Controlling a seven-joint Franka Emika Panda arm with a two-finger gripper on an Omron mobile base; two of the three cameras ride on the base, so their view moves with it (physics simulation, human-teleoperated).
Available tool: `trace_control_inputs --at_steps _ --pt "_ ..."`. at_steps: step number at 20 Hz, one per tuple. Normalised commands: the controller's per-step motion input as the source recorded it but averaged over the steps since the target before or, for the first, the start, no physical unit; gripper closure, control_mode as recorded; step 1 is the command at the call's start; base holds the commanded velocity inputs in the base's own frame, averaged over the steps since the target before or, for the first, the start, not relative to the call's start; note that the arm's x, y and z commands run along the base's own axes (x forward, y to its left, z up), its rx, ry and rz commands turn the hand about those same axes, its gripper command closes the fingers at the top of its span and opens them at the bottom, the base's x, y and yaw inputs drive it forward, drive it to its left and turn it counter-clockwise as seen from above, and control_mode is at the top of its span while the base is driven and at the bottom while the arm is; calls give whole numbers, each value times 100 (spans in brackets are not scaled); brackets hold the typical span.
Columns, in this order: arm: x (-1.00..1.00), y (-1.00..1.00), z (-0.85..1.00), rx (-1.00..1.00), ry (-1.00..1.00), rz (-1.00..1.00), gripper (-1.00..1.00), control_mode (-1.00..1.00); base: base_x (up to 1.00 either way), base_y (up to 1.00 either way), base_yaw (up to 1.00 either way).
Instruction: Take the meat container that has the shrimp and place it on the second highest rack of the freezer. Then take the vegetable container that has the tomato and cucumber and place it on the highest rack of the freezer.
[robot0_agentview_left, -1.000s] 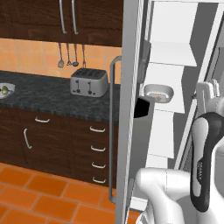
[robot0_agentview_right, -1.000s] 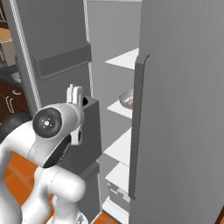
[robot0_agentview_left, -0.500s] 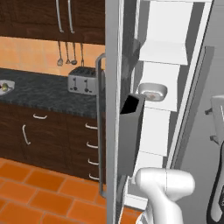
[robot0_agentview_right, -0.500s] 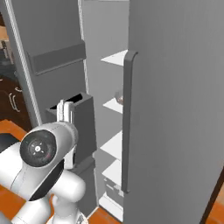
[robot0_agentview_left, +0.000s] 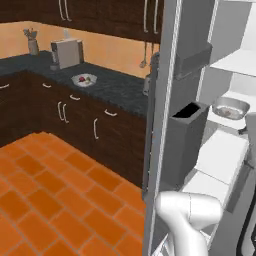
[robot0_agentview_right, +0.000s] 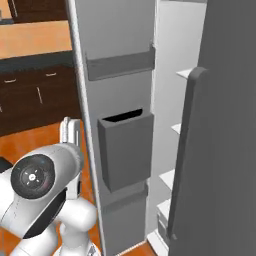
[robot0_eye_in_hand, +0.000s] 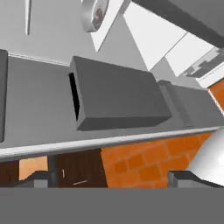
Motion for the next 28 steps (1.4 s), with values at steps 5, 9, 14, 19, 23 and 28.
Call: trace_control_inputs --at_steps 5,9,14,19,23,28 --pt "0 0 0 0 0 0 -100 100 2 17 89" --pt "0 0 0 0 0 0 -100 100 0 31 81" --pt "0 0 0 0 0 0 -100 100 -12 51 69" --pt "0 0 0 0 0 0 -100 100 -14 94 31" --pt "0 0 0 0 0 0 -100 100 88 37 1" --pt "0 0 0 0 0 0 -100 100 100 16 2"
